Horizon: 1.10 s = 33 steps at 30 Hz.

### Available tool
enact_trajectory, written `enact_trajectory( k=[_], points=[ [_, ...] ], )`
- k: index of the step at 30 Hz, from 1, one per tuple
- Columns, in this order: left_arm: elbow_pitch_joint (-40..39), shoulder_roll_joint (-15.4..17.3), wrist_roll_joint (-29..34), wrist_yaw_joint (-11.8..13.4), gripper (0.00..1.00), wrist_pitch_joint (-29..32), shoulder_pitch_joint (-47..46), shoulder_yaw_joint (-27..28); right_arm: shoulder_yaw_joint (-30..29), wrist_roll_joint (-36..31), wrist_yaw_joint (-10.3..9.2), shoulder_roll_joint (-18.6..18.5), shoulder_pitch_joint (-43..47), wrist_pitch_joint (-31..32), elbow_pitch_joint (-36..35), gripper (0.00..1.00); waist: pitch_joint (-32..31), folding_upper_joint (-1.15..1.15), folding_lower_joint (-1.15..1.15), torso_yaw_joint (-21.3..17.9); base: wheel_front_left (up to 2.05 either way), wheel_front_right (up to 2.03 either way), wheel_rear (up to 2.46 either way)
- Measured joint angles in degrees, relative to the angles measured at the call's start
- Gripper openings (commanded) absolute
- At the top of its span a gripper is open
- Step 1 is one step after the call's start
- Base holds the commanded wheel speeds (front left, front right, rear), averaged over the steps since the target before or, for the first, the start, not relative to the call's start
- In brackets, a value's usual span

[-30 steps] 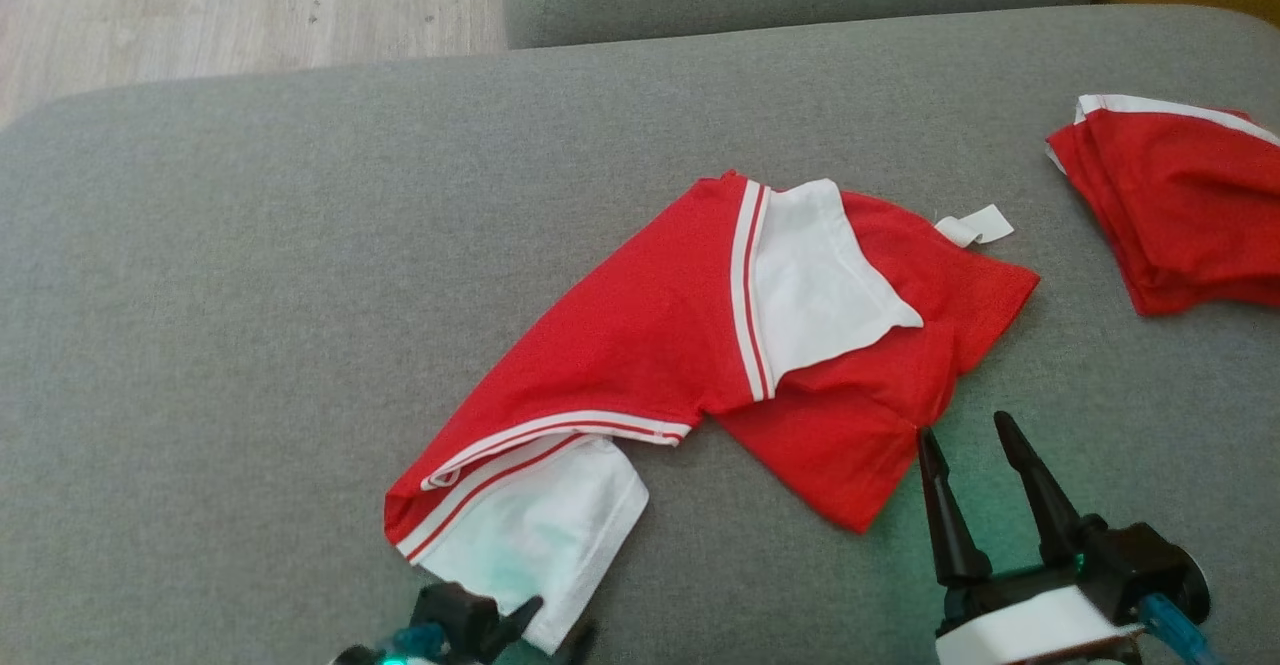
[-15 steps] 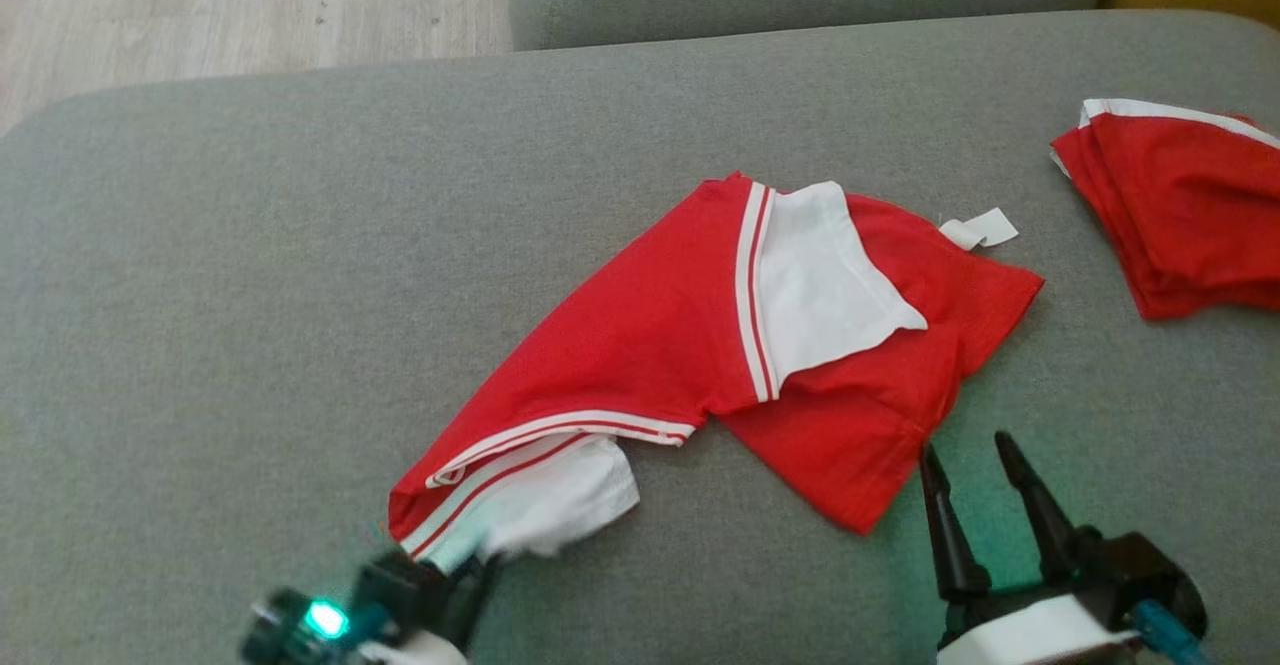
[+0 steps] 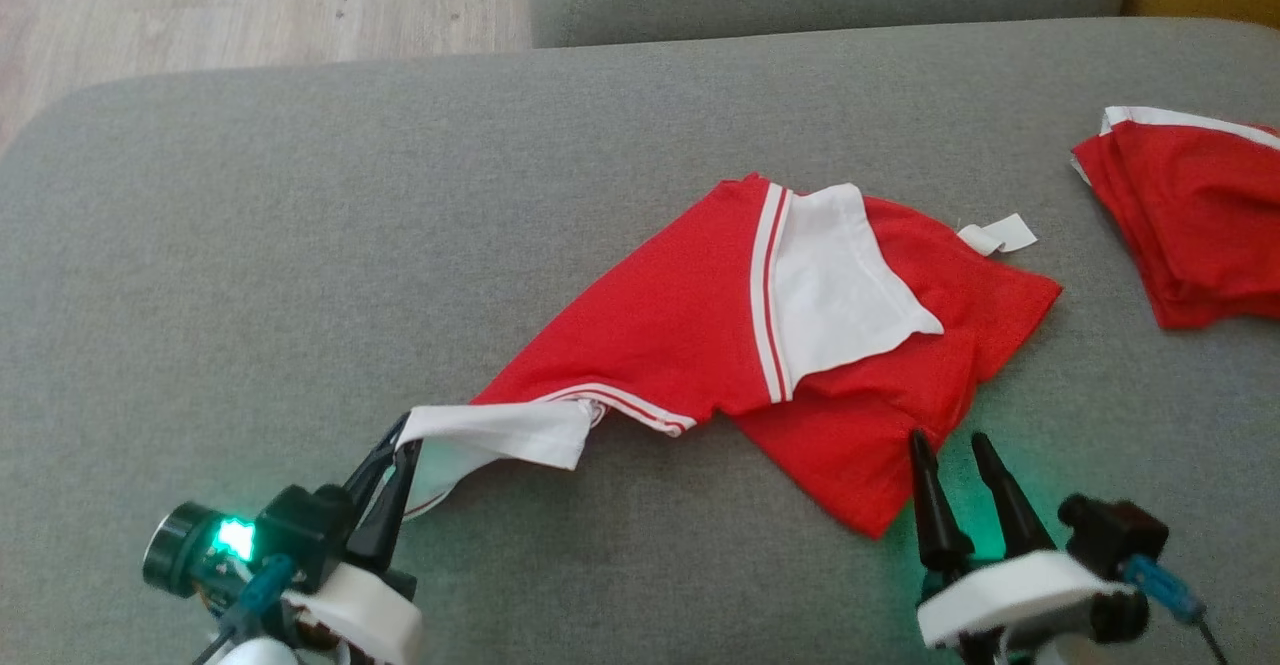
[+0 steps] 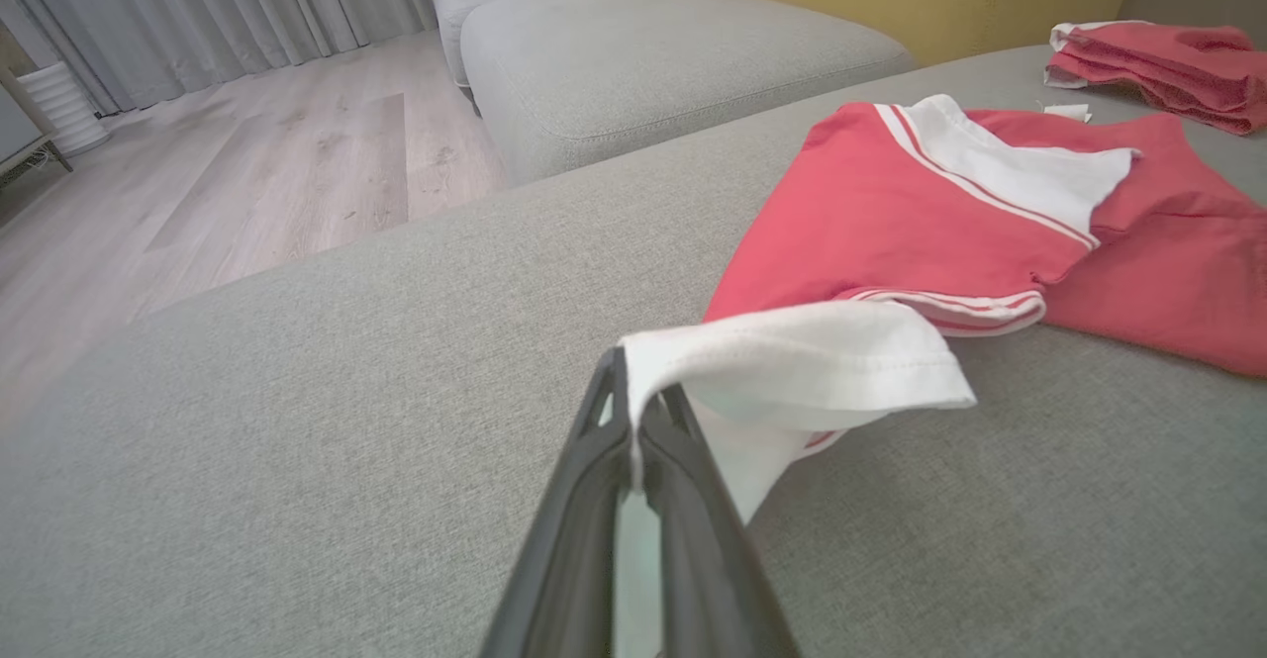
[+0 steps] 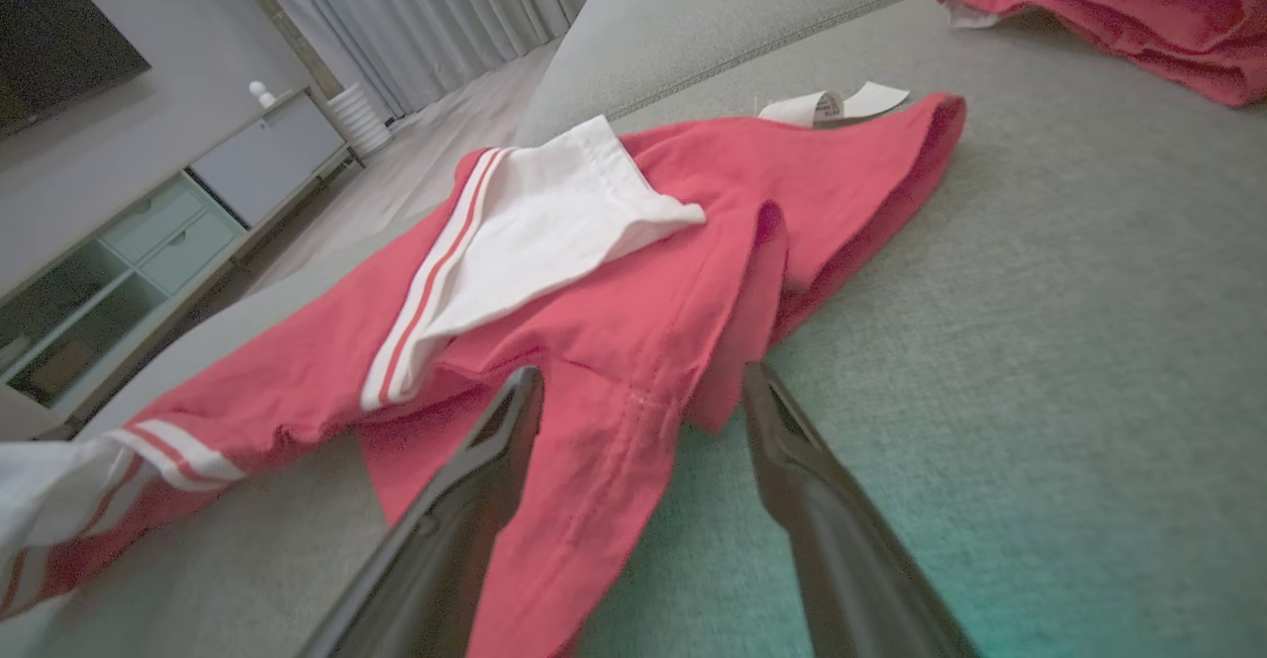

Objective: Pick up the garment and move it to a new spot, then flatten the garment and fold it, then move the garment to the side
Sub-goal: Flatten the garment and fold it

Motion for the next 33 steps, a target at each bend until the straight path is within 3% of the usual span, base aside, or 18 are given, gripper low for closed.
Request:
enact_trajectory(
  k=[3, 11, 13, 19, 28, 33],
  points=[
    [0.9, 0.0, 0.0, -0.4, 0.00, 0.0, -0.4, 0.0, 1.7, 6.4, 0.00, -0.4, -3.6, 1.7, 3.2, 1.00, 0.4, 0.00, 0.00, 0.6, 0.00, 0.00, 0.00],
    [2.2, 0.0, 0.0, -0.6, 0.00, 0.0, -2.1, -0.8, 5.5, 13.7, 0.00, -2.4, -4.5, 2.0, 5.2, 1.00, -0.4, 0.00, 0.00, 1.5, 0.00, 0.00, 0.00],
    [2.6, 0.0, 0.0, -0.8, 0.00, 0.0, -2.1, -1.0, 6.0, 14.3, 0.00, -2.9, -4.5, 1.7, 5.4, 0.82, -0.8, 0.00, 0.00, 1.6, 0.00, 0.00, 0.00],
    [2.6, 0.0, 0.0, -0.5, 0.00, 0.0, -2.0, -1.0, 7.4, 16.3, 0.00, -3.6, -4.5, 1.1, 5.7, 0.00, -1.5, 0.00, -0.01, 1.3, 0.00, 0.00, 0.00],
    [2.1, 0.3, -0.9, -0.5, 0.00, -2.1, -2.0, -0.4, 8.5, 16.0, 0.00, -5.4, -4.6, 0.4, 5.3, 0.00, -2.4, 0.00, 0.00, 0.5, 0.00, 0.00, 0.00],
    [0.1, 0.8, -3.4, -2.1, 0.00, -3.6, -2.4, 2.0, 5.9, 12.6, 0.00, -8.2, -5.2, 0.0, -1.9, 0.00, -3.4, 0.00, 0.00, -0.2, 0.00, 0.00, 0.00]
  ],
)
